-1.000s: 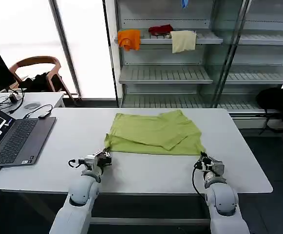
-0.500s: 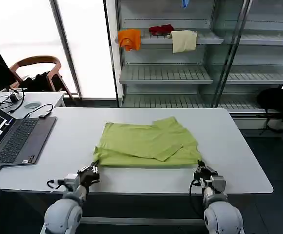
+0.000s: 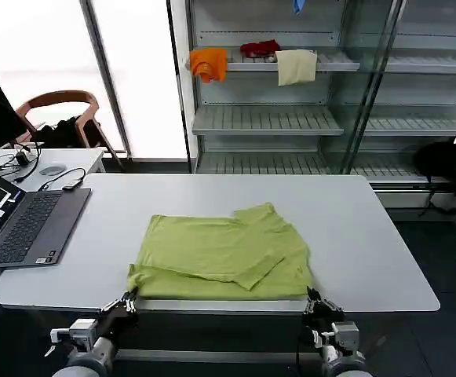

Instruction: Fold and organize the clothes.

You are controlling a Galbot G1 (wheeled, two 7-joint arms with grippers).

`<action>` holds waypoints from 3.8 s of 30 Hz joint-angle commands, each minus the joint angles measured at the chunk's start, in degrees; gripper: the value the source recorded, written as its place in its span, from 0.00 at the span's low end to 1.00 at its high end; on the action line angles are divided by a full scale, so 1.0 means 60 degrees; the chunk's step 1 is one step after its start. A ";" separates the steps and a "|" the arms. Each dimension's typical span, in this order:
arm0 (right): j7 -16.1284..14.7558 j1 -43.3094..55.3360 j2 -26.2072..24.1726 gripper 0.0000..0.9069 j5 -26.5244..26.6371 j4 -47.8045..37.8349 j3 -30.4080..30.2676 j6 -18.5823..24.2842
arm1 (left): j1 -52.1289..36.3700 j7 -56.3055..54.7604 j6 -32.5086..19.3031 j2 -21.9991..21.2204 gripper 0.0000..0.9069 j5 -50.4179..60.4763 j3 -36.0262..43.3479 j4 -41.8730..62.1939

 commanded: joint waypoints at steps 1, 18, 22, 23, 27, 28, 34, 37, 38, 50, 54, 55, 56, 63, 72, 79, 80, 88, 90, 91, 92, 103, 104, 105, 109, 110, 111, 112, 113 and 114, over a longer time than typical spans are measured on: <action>-0.0027 -0.0243 0.0081 1.00 -0.0102 0.0354 -0.0101 0.0005 | 0.0263 -0.0166 0.0003 -0.0047 1.00 -0.0100 -0.0352 -0.0450; -0.0043 0.6794 0.0320 1.00 0.0180 -0.4724 -0.0497 -0.0120 | -0.5611 0.1169 0.0045 0.0818 1.00 -0.0411 0.0595 0.3309; -0.0243 0.7923 0.0517 1.00 0.0222 -0.6623 -0.0651 -0.0120 | -0.7180 0.1392 0.0045 0.0884 1.00 -0.0289 0.1255 0.5244; -0.0294 0.8121 0.0594 1.00 0.0210 -0.7030 -0.0645 -0.0119 | -0.7557 0.1397 0.0044 0.0887 1.00 -0.0280 0.1362 0.5820; -0.0403 0.8910 0.0782 1.00 0.0338 -0.8258 -0.0629 -0.0112 | -0.8534 0.1697 0.0042 0.0852 1.00 -0.0007 0.1773 0.7018; -0.0415 0.9078 0.0809 1.00 0.0446 -0.8466 -0.0614 -0.0112 | -0.8777 0.1748 0.0041 0.0842 1.00 0.0136 0.1864 0.7440; -0.0343 0.9716 0.0893 1.00 0.0977 -0.9403 -0.0591 -0.0105 | -0.9509 0.1828 0.0045 0.0735 1.00 0.0385 0.2032 0.8776; -0.0330 0.9909 0.0946 1.00 0.0917 -0.9777 -0.0583 -0.0094 | -0.9675 0.1830 0.0040 0.0703 1.00 0.0506 0.2074 0.9146; -0.0338 0.9943 0.0966 1.00 0.0880 -0.9864 -0.0578 -0.0091 | -0.9694 0.1830 0.0041 0.0683 1.00 0.0540 0.2056 0.9239; -0.0475 0.9997 0.1050 1.00 0.0248 -1.0169 -0.0464 -0.0070 | -0.8815 0.1929 0.0061 0.0672 1.00 0.0485 0.1808 0.8415; -0.0507 0.9980 0.1058 1.00 0.0165 -1.0259 -0.0444 -0.0066 | -0.8418 0.1966 0.0067 0.0722 1.00 0.0497 0.1858 0.8028; -0.0516 0.9976 0.1064 1.00 0.0145 -1.0273 -0.0440 -0.0063 | -0.8341 0.1972 0.0068 0.0711 1.00 0.0503 0.1834 0.7954; -0.0515 0.9974 0.1073 1.00 0.0125 -1.0311 -0.0437 -0.0061 | -0.8300 0.1980 0.0068 0.0724 1.00 0.0495 0.1836 0.7910; -0.0523 0.9977 0.1105 1.00 0.0032 -1.0401 -0.0450 -0.0059 | -0.8016 0.1986 0.0067 0.0675 1.00 0.0474 0.1731 0.7660; -0.0612 1.0026 0.1177 0.88 -0.0127 -1.0480 -0.0531 -0.0056 | -0.8003 0.2096 0.0056 0.0659 0.82 0.0359 0.1623 0.7697; -0.0741 0.9900 0.1305 0.54 -0.0523 -1.0673 -0.0537 -0.0047 | -0.8109 0.2189 0.0050 0.0587 0.58 0.0401 0.1639 0.8038; -0.0762 0.9857 0.1319 0.39 -0.0584 -1.0688 -0.0533 -0.0047 | -0.8126 0.2197 0.0049 0.0578 0.47 0.0426 0.1657 0.8071; -0.0842 0.9631 0.1310 0.00 -0.0722 -1.0485 -0.0568 -0.0049 | -0.8171 0.2209 0.0047 0.0535 0.01 0.0474 0.1693 0.8238; -0.0875 0.9563 0.1299 0.00 -0.0726 -1.0334 -0.0582 -0.0049 | -0.8152 0.2230 0.0049 0.0525 0.00 0.0467 0.1696 0.8219; -0.0894 0.9522 0.1295 0.00 -0.0726 -1.0253 -0.0588 -0.0048 | -0.8139 0.2243 0.0049 0.0516 0.00 0.0465 0.1694 0.8209; -0.0912 0.9494 0.1286 0.00 -0.0726 -1.0198 -0.0593 -0.0050 | -0.8132 0.2261 0.0050 0.0512 0.00 0.0459 0.1694 0.8194; -0.0726 0.9057 0.1217 0.00 0.0035 -0.8991 -0.0573 -0.0027 | -0.8055 0.2022 0.0013 0.0466 0.00 -0.0143 0.1507 0.7520; -0.0672 0.8897 0.1176 0.00 0.0246 -0.8633 -0.0631 -0.0021 | -0.7981 0.1958 0.0009 0.0506 0.00 -0.0348 0.1492 0.7254; -0.0610 0.8783 0.1119 0.00 0.0494 -0.8374 -0.0695 -0.0021 | -0.7900 0.1933 0.0007 0.0540 0.00 -0.0472 0.1443 0.7086; -0.0265 0.8137 0.0883 0.00 0.1321 -0.7031 -0.0855 -0.0052 | -0.7347 0.1926 0.0011 0.0738 0.00 -0.0894 0.1247 0.6081; -0.0196 0.7963 0.0813 0.00 0.1416 -0.6747 -0.0914 -0.0055 | -0.7140 0.1943 0.0011 0.0772 0.00 -0.0996 0.1185 0.5951; -0.0186 0.7891 0.0783 0.00 0.1427 -0.6554 -0.0944 -0.0056 | -0.7101 0.1962 0.0011 0.0799 0.00 -0.0996 0.1133 0.5756; -0.0112 0.7545 0.0642 0.00 0.1558 -0.6017 -0.1029 -0.0062 | -0.6743 0.1992 0.0010 0.0841 0.00 -0.1211 0.1061 0.5450; -0.0082 0.7344 0.0568 0.00 0.1618 -0.5690 -0.1056 -0.0064 | -0.6593 0.2020 0.0009 0.0866 0.00 -0.1271 0.0974 0.5366; -0.0077 0.7125 0.0533 0.00 0.1629 -0.5531 -0.1058 -0.0066 | -0.6444 0.2051 0.0011 0.0875 0.00 -0.1293 0.0938 0.5044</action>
